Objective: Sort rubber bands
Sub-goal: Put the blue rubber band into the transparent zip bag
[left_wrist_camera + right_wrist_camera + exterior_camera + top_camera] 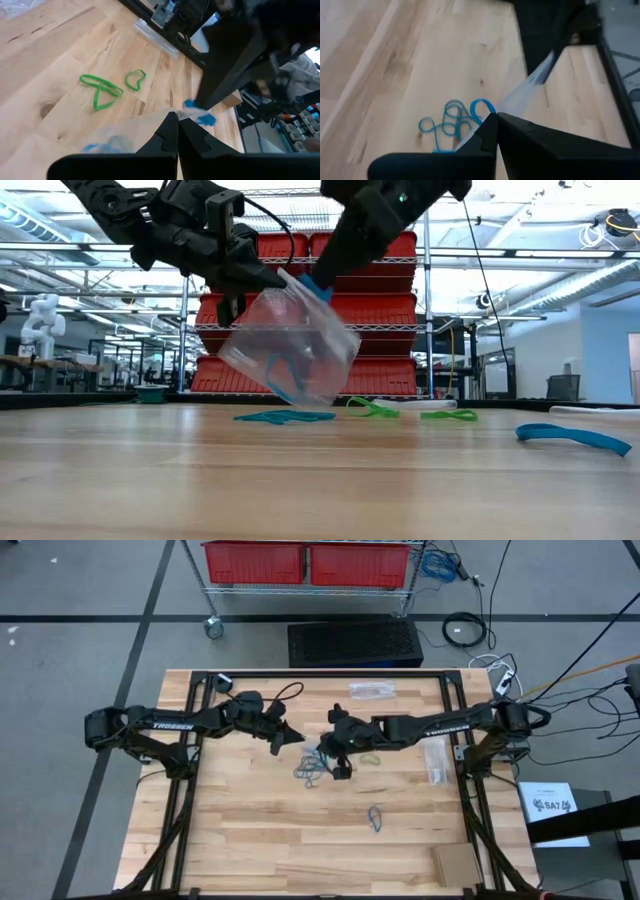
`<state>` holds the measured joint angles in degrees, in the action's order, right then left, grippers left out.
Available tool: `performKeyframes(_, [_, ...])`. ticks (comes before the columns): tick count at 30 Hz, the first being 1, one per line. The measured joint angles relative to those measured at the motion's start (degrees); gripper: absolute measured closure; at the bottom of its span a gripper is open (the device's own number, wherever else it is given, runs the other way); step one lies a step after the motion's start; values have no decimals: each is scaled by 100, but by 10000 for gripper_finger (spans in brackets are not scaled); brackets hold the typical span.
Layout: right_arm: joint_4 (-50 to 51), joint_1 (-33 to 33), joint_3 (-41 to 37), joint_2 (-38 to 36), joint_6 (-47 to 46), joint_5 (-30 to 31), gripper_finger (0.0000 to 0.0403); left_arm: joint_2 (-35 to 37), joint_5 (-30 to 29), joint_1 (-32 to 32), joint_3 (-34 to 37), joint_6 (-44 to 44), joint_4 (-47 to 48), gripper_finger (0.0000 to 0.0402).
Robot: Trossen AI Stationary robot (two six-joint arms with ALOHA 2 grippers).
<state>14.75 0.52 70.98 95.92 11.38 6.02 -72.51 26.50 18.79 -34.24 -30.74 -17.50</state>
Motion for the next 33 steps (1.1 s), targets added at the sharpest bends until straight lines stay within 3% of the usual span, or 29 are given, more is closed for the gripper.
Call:
performKeyframes(13, [-91,212,0,24,-241,19,403,0,0,0,0,-4,7,401])
performKeyframes(33, [-37,-323,0,52,-231,-34,403,0,133,-176,0,153,7,401])
